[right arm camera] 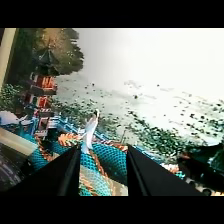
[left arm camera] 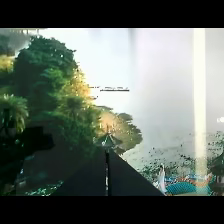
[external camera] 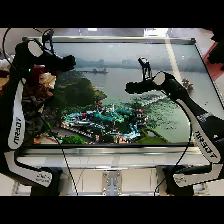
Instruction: Fold the shirts.
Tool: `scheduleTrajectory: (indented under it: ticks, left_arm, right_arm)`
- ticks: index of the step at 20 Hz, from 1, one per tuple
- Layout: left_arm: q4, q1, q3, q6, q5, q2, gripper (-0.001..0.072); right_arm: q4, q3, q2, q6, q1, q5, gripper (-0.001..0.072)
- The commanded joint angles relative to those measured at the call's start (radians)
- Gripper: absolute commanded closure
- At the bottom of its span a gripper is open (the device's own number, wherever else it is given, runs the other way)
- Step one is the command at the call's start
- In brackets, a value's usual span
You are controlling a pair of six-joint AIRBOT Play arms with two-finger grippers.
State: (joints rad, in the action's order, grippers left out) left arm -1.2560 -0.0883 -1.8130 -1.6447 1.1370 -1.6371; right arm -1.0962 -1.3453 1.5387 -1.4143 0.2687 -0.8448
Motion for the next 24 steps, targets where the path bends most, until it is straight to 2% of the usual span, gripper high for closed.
scheduleTrajectory:
  ticks: [1,3,7,8,9,10,24]
  left_arm:
    - [-0.044,0.001,0.000,0.006,-0.058,0.000,0.0692]
    - [-0.155,0.001,0.000,0.011,-0.073,0.000,0.0689]
    - [-0.443,0.001,0.000,0.011,0.000,0.000,0.0671]
    - [-0.509,0.001,0.000,0.011,0.022,0.000,0.0436]
    - [-0.550,0.002,0.000,0.011,0.040,0.000,0.0153]
    - [-0.576,0.002,0.000,0.011,0.054,0.000,-0.0007]
    - [-0.542,0.001,0.000,0.006,0.074,0.000,0.0001]
  right_arm:
    - [-0.068,0.000,0.001,0.000,0.000,0.018,0.0364]
    - [-0.071,0.000,0.001,0.000,0.000,0.018,0.0364]
    - [-0.071,0.000,0.001,0.000,0.000,0.021,0.0364]
    - [-0.071,0.000,0.000,0.000,0.000,0.021,0.0364]
    - [-0.071,0.000,0.001,0.000,0.000,0.020,0.0364]
    - [-0.071,0.000,0.001,0.000,0.000,0.017,0.0364]
    - [-0.071,0.000,0.001,0.000,0.000,-0.039,0.0364]
